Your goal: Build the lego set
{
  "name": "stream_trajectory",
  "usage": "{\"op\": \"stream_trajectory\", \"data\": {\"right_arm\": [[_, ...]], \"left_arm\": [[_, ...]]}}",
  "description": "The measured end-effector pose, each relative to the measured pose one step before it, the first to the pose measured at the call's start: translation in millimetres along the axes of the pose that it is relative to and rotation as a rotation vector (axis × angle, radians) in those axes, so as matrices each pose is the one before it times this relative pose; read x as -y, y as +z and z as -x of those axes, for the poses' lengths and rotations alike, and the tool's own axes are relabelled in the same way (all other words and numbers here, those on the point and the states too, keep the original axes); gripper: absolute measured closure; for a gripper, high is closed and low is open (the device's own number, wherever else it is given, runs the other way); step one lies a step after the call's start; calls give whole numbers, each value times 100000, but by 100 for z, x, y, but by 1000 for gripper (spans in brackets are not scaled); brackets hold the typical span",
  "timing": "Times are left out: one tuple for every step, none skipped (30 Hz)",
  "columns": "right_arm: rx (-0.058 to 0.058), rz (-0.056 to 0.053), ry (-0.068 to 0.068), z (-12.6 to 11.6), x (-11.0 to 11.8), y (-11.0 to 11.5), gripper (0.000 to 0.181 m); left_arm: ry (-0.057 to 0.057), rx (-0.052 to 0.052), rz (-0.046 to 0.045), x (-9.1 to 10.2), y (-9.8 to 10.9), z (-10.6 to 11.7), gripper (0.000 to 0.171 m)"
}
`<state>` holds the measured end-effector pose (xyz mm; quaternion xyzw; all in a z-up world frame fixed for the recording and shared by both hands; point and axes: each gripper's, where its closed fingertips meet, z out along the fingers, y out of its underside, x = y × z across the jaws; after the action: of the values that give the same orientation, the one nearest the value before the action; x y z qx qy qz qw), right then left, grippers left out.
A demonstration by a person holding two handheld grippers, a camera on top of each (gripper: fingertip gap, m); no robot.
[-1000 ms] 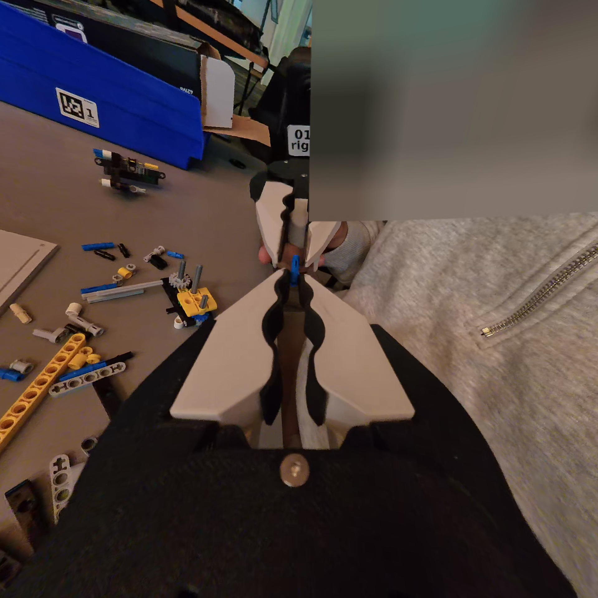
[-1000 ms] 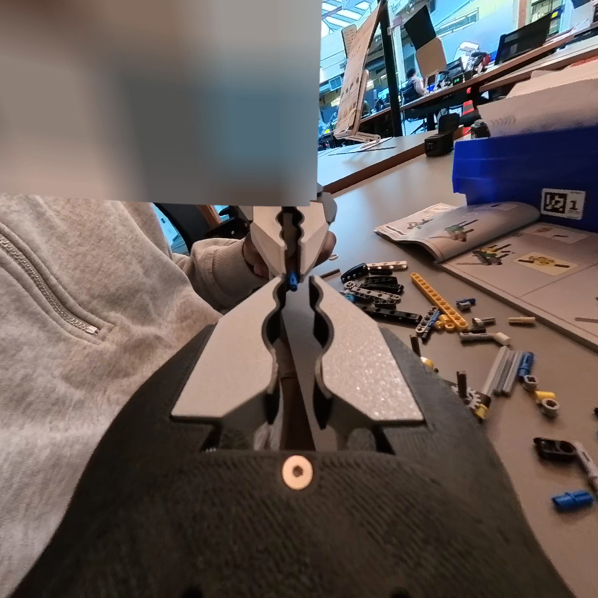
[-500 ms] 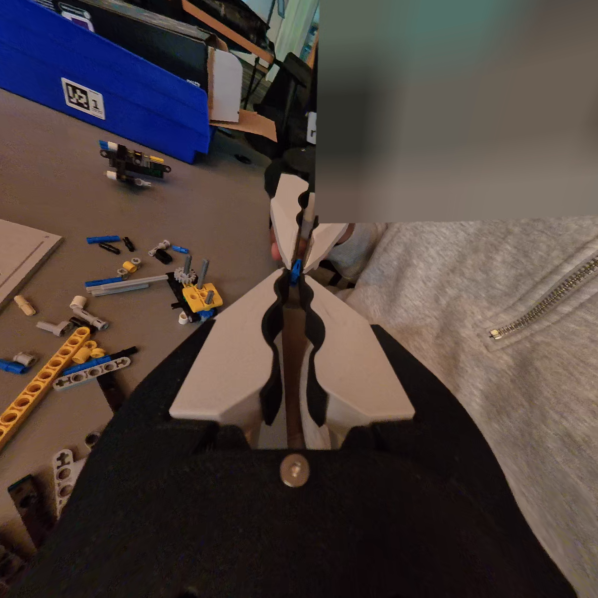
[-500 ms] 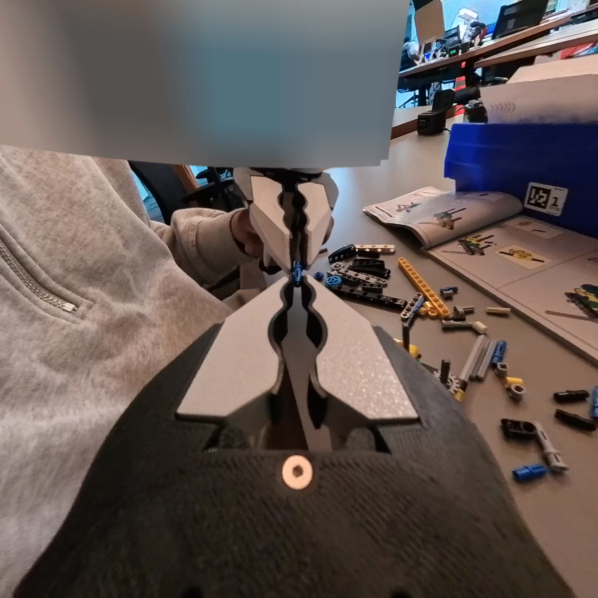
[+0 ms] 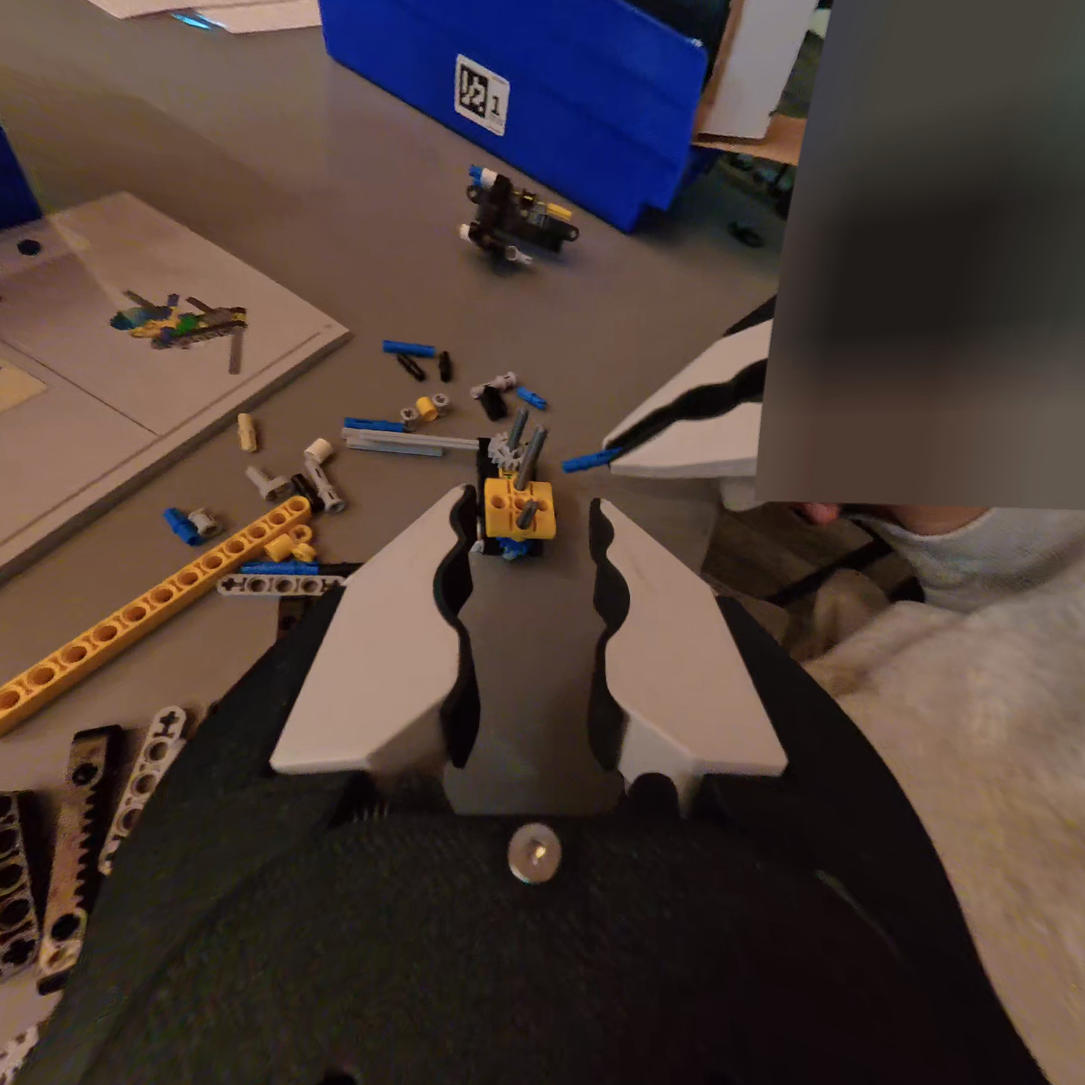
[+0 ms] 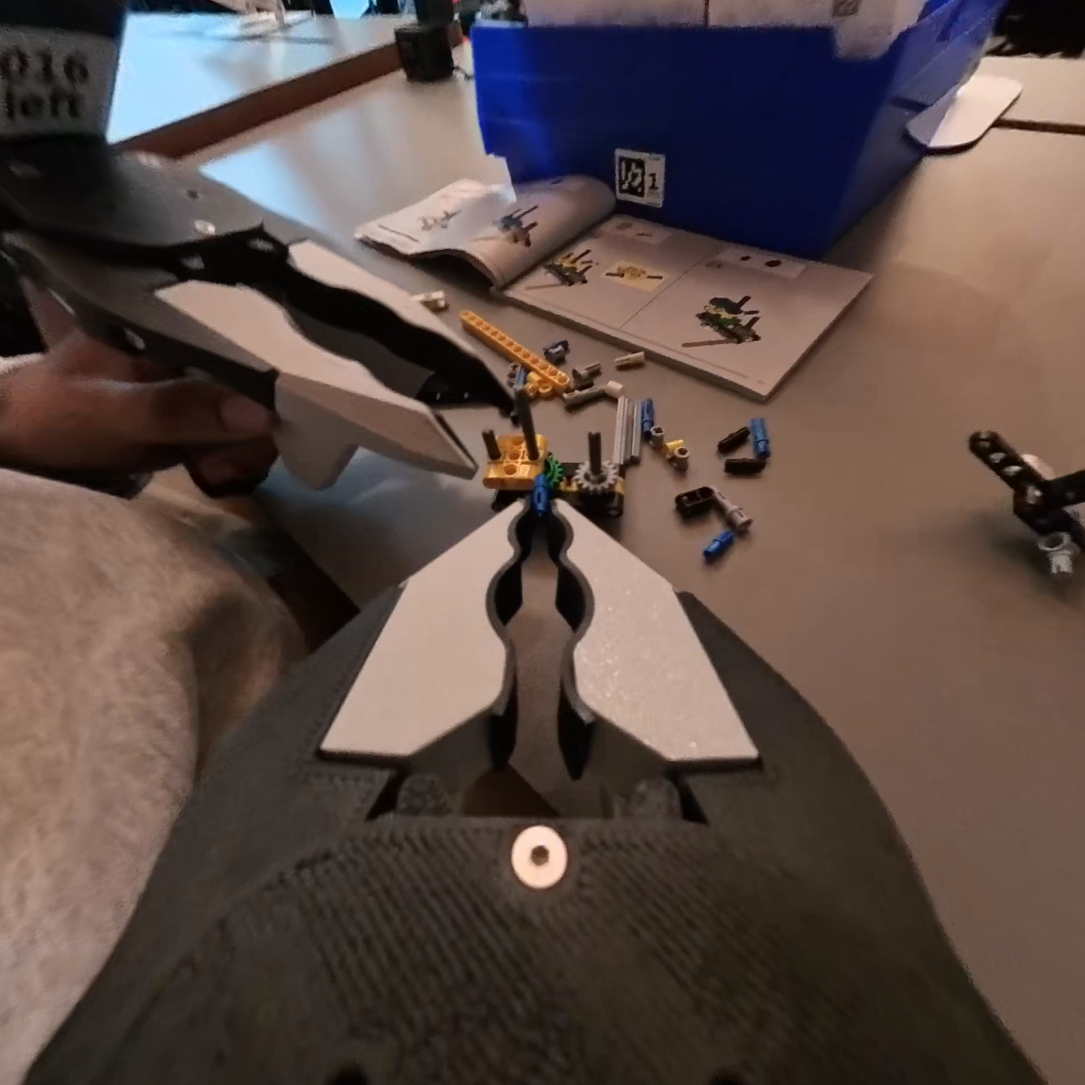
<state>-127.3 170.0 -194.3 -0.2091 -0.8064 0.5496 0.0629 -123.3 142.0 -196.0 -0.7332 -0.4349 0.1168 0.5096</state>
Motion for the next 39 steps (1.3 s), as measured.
{"op": "stream_trajectory", "data": {"right_arm": [[-86,1382,-1763,173,-253,195,179],[-255,932,-1243,98,-180,130,179],[-293,492,-878,56,-86,86,178],[30,11,-314,67,-6,56,178],[269,-241,358,61,34,41,179],[319,-61,694,35,-13,40,178],[121,82,548,10,-32,35,178],[93,-2,300,8,-16,31,178],[165,-89,218,29,15,9,178],[-180,-53,140,-24,10,7,178],[-216,42,-12,-32,3,17,178],[75,-48,21,10,7,28,178],[146,-185,128,14,25,32,178],[-10,-113,90,-18,27,26,178],[-167,246,-16,-31,-34,56,178],[-115,559,-85,-12,-106,72,178],[-26,569,-91,3,-112,84,178],[-122,337,-155,-4,-59,52,178],[-138,134,-219,3,-15,31,178],[-41,62,-135,14,-12,19,178],[80,104,59,16,-19,30,178],[48,68,160,5,-24,31,178],[1,154,138,-16,-28,16,178],[42,193,119,-9,-48,30,178],[115,288,237,0,-58,27,178],[140,518,289,-5,-96,42,178],[122,537,232,-3,-100,38,178],[109,385,123,5,-61,21,178],[-1,-65,-114,12,21,-11,178],[-47,-145,-214,19,45,-20,178],[49,164,-133,19,-15,11,178],[134,302,12,18,-64,25,178],[153,298,141,12,-49,27,178],[121,311,164,4,-44,37,178],[78,406,99,3,-60,28,178],[67,467,56,14,-72,42,178],[43,434,0,26,-64,33,178],[-80,225,-130,10,-26,3,178],[-266,191,-151,-19,-7,-12,178]], "left_arm": [[526,1490,1004,-95,126,236,135],[-175,1136,1126,-165,135,232,133],[-1072,327,1105,-139,109,136,132],[-866,-165,422,-36,72,65,132],[-834,-22,402,-44,54,83,132],[-872,290,674,-74,71,115,132],[-427,-393,1051,-121,115,5,132],[-184,-67,1160,-132,121,15,132],[120,30,1217,-140,131,-16,132],[604,-520,1401,-158,143,-127,131],[472,324,1255,-142,136,-7,131],[454,456,1061,-109,120,0,131],[411,269,948,-110,92,-10,132],[212,363,741,-86,82,20,132],[127,73,577,-60,52,-7,135],[-11,92,493,-52,58,10,139],[-13,-5,456,-55,49,-2,143],[138,-118,285,-26,27,-32,146],[113,199,46,-1,15,12,146],[65,148,29,-8,-2,12,146],[-12,128,-6,1,0,17,146],[-65,152,8,5,5,22,146],[-106,17,-7,-2,6,11,146],[-185,-6,-11,2,-12,15,146],[-222,-61,-58,5,-3,21,146],[-210,-119,-39,3,-4,14,146],[-175,-130,-14,1,0,7,146],[-93,-83,-11,6,0,-5,146],[-96,-93,-41,2,-9,-4,146],[-9,-20,-19,1,-5,4,146],[-10,-9,12,-3,10,6,146],[-110,-58,-37,2,-9,0,146],[-89,-45,-22,6,-5,9,146],[-85,-17,-21,-2,1,16,146],[-112,-62,-18,5,-5,5,146],[-131,-112,-7,-4,0,-1,146],[-148,-106,-18,-2,1,-1,146],[-192,-11,-92,14,-6,14,146],[-226,93,-144,23,4,18,146]]}}
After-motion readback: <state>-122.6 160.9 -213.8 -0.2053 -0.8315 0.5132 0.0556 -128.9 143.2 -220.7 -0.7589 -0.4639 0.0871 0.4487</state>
